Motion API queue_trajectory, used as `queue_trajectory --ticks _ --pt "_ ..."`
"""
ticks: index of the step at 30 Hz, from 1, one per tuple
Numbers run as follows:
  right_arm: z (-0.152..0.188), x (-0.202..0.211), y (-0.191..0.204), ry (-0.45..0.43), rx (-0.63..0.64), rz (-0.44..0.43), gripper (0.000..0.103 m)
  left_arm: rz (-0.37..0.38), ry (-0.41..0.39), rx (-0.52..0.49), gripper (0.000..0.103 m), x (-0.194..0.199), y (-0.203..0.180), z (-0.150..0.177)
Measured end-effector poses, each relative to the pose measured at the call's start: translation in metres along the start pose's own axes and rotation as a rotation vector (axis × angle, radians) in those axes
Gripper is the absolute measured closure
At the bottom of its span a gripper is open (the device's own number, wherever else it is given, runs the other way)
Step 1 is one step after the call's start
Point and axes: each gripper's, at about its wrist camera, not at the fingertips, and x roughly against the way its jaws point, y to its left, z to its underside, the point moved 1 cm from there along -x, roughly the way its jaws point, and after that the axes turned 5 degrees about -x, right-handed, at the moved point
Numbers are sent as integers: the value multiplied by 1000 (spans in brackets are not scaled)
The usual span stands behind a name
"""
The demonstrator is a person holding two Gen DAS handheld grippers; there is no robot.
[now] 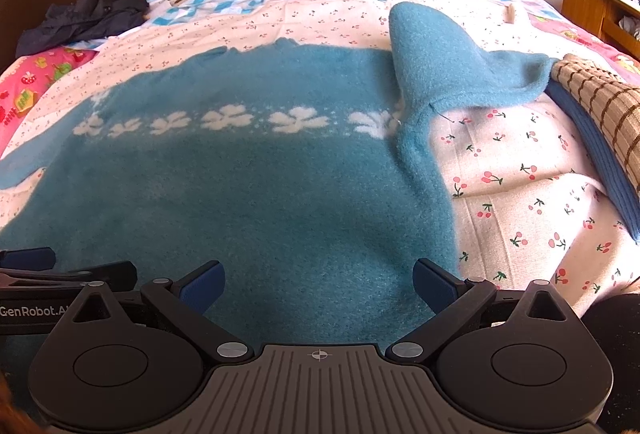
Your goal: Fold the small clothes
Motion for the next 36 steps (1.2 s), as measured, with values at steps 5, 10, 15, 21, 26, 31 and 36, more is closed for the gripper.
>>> queue_trajectory --ticks 5,10,15,21,26,31,36 --pt "-1 1 1 -1 6 6 3 1 -1 1 0 0 0 0" --pt "-2 5 2 -22 17 15 3 7 -4 6 0 0 0 1" --pt "-3 5 3 -28 25 20 3 6 -9 10 0 2 0 1" --pt "-5 8 5 -44 36 24 3 14 -16 26 0 3 2 0" --pt "-4 11 4 -61 41 23 3 -3 -40 7 0 7 -2 1" --pt "-3 12 5 -66 42 25 3 -16 -56 -11 0 9 -4 0" --pt "-2 13 5 -73 49 30 3 -16 -52 -11 0 9 -4 0"
